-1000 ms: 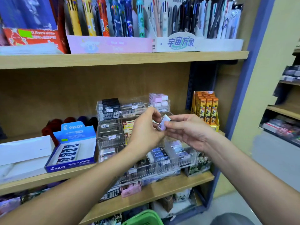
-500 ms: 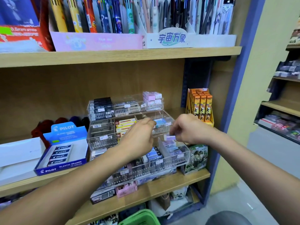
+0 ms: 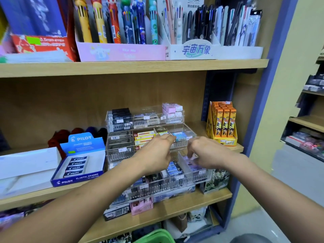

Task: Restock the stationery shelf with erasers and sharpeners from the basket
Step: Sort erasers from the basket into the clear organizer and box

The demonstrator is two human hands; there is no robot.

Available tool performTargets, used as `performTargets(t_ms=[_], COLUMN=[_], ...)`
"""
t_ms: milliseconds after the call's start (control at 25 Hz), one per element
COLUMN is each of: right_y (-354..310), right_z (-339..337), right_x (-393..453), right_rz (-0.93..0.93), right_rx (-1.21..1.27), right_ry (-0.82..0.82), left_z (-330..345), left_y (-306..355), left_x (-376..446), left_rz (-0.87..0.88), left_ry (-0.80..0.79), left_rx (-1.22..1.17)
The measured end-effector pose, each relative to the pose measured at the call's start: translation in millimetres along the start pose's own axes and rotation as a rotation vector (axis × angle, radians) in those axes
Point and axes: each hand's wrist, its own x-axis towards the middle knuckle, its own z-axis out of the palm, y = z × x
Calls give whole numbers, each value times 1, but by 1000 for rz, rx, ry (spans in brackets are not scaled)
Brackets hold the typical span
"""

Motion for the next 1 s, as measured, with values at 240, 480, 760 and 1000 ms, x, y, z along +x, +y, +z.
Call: performTargets(t_ms=[240, 480, 760, 1000], right_y=[-78, -176, -210, -191], right_z=[-44, 70, 276, 410], right_x=[-32, -71, -35, -43], right_rz=[-169, -482, -268, -50], right_rx=[439, 218, 181, 169], right_ry=[198, -257, -666, -870], left_z=[-44, 6, 180, 303], left_y=[12, 9, -55, -81], left_x=[-103, -242, -262, -282], left_rz=[-9, -205, -424, -624], left_ry=[242, -322, -709, -803], left_rx=[-53, 55, -22, -244])
